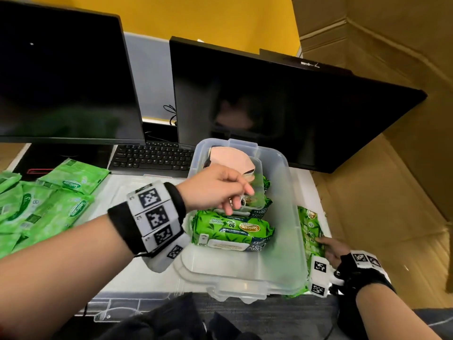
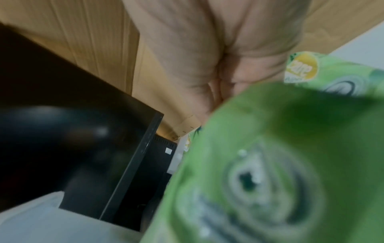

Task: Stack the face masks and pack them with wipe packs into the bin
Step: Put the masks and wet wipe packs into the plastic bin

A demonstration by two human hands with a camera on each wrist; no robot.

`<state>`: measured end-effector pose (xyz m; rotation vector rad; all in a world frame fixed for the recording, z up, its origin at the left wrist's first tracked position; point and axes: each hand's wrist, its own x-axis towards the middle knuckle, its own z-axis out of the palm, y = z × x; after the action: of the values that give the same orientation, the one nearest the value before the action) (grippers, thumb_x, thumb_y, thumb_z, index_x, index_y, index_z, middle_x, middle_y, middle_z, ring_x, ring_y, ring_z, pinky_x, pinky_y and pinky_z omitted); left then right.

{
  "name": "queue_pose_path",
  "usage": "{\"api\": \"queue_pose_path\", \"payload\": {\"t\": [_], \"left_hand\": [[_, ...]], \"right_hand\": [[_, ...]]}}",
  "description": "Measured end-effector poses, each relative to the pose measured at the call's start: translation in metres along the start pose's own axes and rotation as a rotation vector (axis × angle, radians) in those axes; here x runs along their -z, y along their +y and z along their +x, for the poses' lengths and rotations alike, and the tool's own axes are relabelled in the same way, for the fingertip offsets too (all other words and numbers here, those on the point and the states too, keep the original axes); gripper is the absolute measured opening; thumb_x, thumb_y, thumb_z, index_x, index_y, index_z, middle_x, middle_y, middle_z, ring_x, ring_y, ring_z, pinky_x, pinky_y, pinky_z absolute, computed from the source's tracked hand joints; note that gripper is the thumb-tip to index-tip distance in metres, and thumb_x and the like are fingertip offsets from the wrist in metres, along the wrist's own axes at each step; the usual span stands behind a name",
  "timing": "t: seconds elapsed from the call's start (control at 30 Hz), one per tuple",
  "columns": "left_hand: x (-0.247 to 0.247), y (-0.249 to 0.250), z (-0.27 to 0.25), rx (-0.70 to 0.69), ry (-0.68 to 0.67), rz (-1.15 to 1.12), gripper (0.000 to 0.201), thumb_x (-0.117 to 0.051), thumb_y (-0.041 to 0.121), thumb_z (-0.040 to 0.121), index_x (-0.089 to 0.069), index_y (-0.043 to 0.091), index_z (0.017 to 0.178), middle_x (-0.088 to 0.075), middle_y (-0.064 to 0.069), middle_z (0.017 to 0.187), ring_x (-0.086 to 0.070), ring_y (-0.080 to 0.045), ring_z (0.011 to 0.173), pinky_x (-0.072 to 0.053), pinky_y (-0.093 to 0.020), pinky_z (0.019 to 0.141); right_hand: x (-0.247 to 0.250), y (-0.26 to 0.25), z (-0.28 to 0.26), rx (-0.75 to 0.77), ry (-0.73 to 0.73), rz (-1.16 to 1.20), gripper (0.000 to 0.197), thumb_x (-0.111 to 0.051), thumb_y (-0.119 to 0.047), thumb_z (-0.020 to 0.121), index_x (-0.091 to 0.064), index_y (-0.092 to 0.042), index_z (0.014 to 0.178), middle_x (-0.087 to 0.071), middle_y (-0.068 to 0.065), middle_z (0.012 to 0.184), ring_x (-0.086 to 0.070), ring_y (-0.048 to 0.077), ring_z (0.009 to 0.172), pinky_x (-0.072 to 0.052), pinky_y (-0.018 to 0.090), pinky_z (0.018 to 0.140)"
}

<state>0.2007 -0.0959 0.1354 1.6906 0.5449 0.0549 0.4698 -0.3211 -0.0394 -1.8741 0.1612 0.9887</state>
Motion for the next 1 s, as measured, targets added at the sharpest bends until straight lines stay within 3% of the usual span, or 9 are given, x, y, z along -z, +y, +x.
{"api": "queue_pose_path", "payload": {"t": [0.1, 0.2, 0.27, 0.33, 0.43, 0.5, 0.6, 0.8, 1.0], "left_hand": [[-0.019, 0.006, 0.019, 0.013, -0.050, -0.005, 0.029, -0.041, 0.004, 0.093, -0.061, 0.018, 0.079, -0.057, 0.008, 0.045, -0.052, -0.001, 0.037, -0.033, -0.013, 0.041], [-0.030, 0.013, 0.032, 0.011, -0.064, -0.002, 0.027, -0.043, 0.007, 0.093, -0.061, 0.019, 0.077, -0.059, 0.007, 0.055, -0.052, -0.001, 0.039, -0.035, -0.012, 0.042], [-0.036, 0.019, 0.039, 0.010, -0.065, 0.012, 0.024, -0.043, 0.010, 0.093, -0.060, 0.018, 0.079, -0.059, 0.005, 0.064, -0.052, -0.002, 0.044, -0.037, -0.014, 0.046], [-0.041, 0.024, 0.046, 0.034, -0.050, -0.005, 0.020, -0.043, 0.012, 0.094, -0.060, 0.015, 0.084, -0.058, 0.003, 0.069, -0.052, -0.004, 0.049, -0.036, -0.015, 0.049], [-0.044, 0.028, 0.053, 0.111, -0.036, -0.100, 0.017, -0.041, 0.017, 0.096, -0.056, 0.009, 0.097, -0.057, 0.000, 0.074, -0.052, -0.006, 0.052, -0.040, -0.015, 0.050], [-0.045, 0.028, 0.054, 0.163, -0.071, -0.182, 0.026, -0.034, 0.026, 0.100, -0.053, 0.008, 0.097, -0.057, -0.002, 0.077, -0.055, -0.007, 0.054, -0.043, -0.015, 0.052], [-0.045, 0.027, 0.051, 0.241, -0.131, -0.347, 0.045, -0.024, 0.041, 0.100, -0.051, 0.006, 0.102, -0.062, -0.013, 0.090, -0.059, -0.019, 0.069, -0.049, -0.019, 0.059], [-0.035, 0.027, 0.050, 0.296, -0.235, -0.715, 0.087, -0.002, 0.077, 0.080, -0.006, 0.024, 0.149, -0.050, -0.038, 0.122, -0.062, -0.042, 0.100, -0.058, -0.030, 0.060], [0.003, -0.002, 0.043, 0.133, -0.369, -1.114, 0.092, -0.022, 0.082, 0.076, -0.040, 0.017, 0.138, -0.062, -0.025, 0.112, -0.066, -0.048, 0.082, -0.059, -0.037, 0.057]], "right_hand": [[0.027, 0.019, 0.052, 0.009, 0.011, -0.071, 0.076, -0.095, -0.027, 0.022, -0.059, 0.008, 0.080, -0.057, 0.021, 0.054, -0.052, 0.027, 0.044, -0.050, 0.048, 0.057], [0.013, -0.005, 0.021, 0.033, 0.122, -0.102, 0.065, -0.094, -0.030, 0.037, -0.064, 0.009, 0.080, -0.063, 0.018, 0.054, -0.055, 0.024, 0.049, -0.046, 0.038, 0.059], [0.002, -0.027, -0.004, 0.125, 0.202, -0.111, 0.037, -0.078, -0.020, 0.071, -0.065, 0.005, 0.094, -0.062, 0.006, 0.046, -0.054, 0.023, 0.054, -0.047, 0.040, 0.067], [-0.005, -0.053, -0.025, 0.212, 0.253, -0.147, 0.028, -0.066, -0.011, 0.083, -0.062, 0.003, 0.106, -0.065, 0.010, 0.066, -0.055, 0.024, 0.069, -0.047, 0.036, 0.073], [0.000, -0.087, -0.046, 0.475, 0.405, -0.156, 0.006, -0.067, -0.002, 0.080, -0.062, -0.005, 0.077, -0.062, 0.017, 0.090, -0.059, 0.009, 0.064, -0.043, 0.022, 0.060], [0.005, -0.107, -0.059, 0.624, 0.436, -0.123, 0.019, -0.065, 0.002, 0.080, -0.055, -0.009, 0.068, -0.066, -0.003, 0.071, -0.050, -0.009, 0.041, -0.036, 0.006, 0.048], [0.002, -0.133, -0.099, 0.828, 0.415, -0.045, 0.035, -0.062, 0.005, 0.082, -0.047, -0.020, 0.063, -0.060, -0.020, 0.048, -0.052, -0.016, 0.047, -0.041, 0.004, 0.058], [-0.040, -0.152, -0.172, 1.196, 0.009, -0.023, 0.056, -0.056, 0.012, 0.083, -0.063, -0.038, 0.058, -0.067, -0.029, 0.072, -0.061, -0.014, 0.072, -0.046, 0.005, 0.069], [-0.075, -0.155, -0.195, 1.381, -0.387, -0.172, 0.026, -0.065, -0.011, 0.076, -0.065, -0.037, 0.074, -0.069, -0.023, 0.099, -0.063, 0.004, 0.104, -0.048, 0.020, 0.090]]}}
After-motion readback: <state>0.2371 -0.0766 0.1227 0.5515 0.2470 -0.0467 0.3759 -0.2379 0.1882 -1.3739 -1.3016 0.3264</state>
